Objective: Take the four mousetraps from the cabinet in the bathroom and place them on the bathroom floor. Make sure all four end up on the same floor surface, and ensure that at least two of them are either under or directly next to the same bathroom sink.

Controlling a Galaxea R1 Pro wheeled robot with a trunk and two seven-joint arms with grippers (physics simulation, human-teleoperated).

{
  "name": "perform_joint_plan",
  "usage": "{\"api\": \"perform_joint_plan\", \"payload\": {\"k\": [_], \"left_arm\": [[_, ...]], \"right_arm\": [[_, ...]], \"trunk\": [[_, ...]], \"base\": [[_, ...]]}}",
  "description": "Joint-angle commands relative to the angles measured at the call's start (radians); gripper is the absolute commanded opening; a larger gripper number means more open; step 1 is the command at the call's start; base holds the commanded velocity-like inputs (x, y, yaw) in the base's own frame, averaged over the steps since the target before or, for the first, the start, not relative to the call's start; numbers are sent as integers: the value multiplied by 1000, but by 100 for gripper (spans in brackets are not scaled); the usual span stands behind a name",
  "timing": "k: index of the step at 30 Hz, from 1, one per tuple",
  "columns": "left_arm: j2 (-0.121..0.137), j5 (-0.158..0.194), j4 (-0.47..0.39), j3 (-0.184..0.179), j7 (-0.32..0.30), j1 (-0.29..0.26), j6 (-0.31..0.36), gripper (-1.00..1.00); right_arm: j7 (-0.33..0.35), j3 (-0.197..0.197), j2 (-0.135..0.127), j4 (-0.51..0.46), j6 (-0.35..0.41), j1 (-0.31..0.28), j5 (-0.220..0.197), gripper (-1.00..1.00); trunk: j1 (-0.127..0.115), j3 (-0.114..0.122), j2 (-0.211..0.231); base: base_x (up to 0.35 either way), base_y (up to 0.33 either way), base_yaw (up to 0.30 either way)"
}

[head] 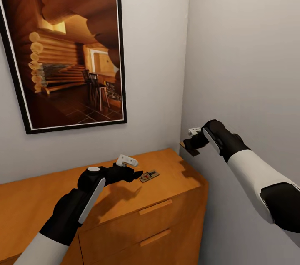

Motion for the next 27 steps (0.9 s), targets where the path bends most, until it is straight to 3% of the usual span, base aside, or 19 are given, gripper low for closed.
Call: {"api": "perform_joint_plan", "payload": {"k": [1,11,27], "left_arm": [[1,6,-1,-1,2,-1,5,100],[2,6,0,-1,0,-1,4,100],[2,6,1,-2,1,-1,3,100]], "right_arm": [[-4,6,-1,-1,4,-1,-11,-100],[-4,8,0,-1,4,-1,-10,-100],[-2,8,11,-1,4,-1,-12,-100]], "trunk": [[0,-1,-1],[0,-1,-1],[0,-1,-1]], "base": [[199,0,0],[254,0,0],[20,0,0]]}}
